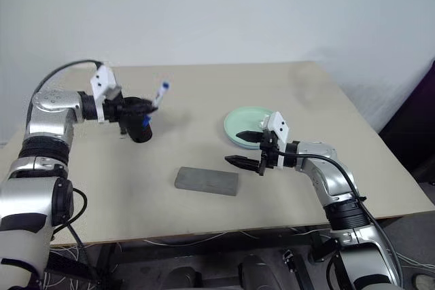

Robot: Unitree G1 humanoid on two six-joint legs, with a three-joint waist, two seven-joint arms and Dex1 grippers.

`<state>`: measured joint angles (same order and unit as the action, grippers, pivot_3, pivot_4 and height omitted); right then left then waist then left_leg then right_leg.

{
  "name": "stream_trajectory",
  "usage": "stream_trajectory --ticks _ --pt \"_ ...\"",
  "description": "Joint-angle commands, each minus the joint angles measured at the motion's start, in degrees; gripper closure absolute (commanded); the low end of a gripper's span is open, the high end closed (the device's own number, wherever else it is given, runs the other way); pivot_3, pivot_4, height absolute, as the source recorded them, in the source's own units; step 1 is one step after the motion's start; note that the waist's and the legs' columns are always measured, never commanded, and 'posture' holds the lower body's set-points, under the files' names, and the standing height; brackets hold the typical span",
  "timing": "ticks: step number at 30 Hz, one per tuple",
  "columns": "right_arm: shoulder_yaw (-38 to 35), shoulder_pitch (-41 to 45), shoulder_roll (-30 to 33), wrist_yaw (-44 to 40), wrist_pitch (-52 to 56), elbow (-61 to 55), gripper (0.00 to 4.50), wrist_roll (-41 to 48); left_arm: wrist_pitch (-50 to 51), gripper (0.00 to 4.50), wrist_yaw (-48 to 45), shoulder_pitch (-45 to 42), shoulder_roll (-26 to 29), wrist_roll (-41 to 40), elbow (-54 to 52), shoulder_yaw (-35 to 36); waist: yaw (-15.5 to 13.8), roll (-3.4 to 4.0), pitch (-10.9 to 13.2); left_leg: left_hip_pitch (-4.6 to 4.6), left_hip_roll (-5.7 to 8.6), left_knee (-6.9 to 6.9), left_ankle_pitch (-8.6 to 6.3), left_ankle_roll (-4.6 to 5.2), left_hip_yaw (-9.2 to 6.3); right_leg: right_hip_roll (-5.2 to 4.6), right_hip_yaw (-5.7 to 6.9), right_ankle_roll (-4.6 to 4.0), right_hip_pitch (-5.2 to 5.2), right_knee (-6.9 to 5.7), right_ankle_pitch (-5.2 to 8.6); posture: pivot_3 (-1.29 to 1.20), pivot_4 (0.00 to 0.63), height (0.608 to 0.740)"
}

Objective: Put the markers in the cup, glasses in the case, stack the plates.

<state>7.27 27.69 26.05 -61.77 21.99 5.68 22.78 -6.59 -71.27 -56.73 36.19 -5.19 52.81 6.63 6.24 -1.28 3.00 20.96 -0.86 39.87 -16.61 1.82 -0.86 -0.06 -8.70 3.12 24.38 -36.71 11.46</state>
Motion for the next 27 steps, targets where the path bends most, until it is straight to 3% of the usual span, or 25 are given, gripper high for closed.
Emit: stream_trajectory --ticks 1,10,27 --pt "-0.52 1.68 -0.27 -0.51 -1.03 -1.58 0.00 0.31 0.37 4.42 9.72 1.77 -2.00 -5.15 -6.57 5.72 -0.08 0.00 0.00 -0.01 0.00 0.00 0.00 0.00 -0.01 0.00 0.00 0.00 0.00 -0.01 0.00 0.00 0.000 0.740" --pt "-0.77 5.22 -0.90 -1.37 -1.18 -2.56 0.00 1.04 -6.55 4.42 27.56 4.91 -2.93 -4.13 -3.97 8.96 -0.37 -0.01 -0.01 -0.07 0.02 0.03 0.00 -0.01 0.00 0.00 0.01 0.00 -0.06 -0.03 -0.02 0.00 0.000 0.740" --pt "-1.00 3.27 -0.47 -0.87 -1.03 -4.14 0.00 0.86 -14.26 4.42 32.76 3.01 -4.10 -1.89 13.64 7.18 -0.59 -0.03 -0.02 -0.04 0.05 0.02 0.00 -0.01 0.01 -0.01 0.03 0.00 -0.07 0.02 -0.02 0.00 0.000 0.740"
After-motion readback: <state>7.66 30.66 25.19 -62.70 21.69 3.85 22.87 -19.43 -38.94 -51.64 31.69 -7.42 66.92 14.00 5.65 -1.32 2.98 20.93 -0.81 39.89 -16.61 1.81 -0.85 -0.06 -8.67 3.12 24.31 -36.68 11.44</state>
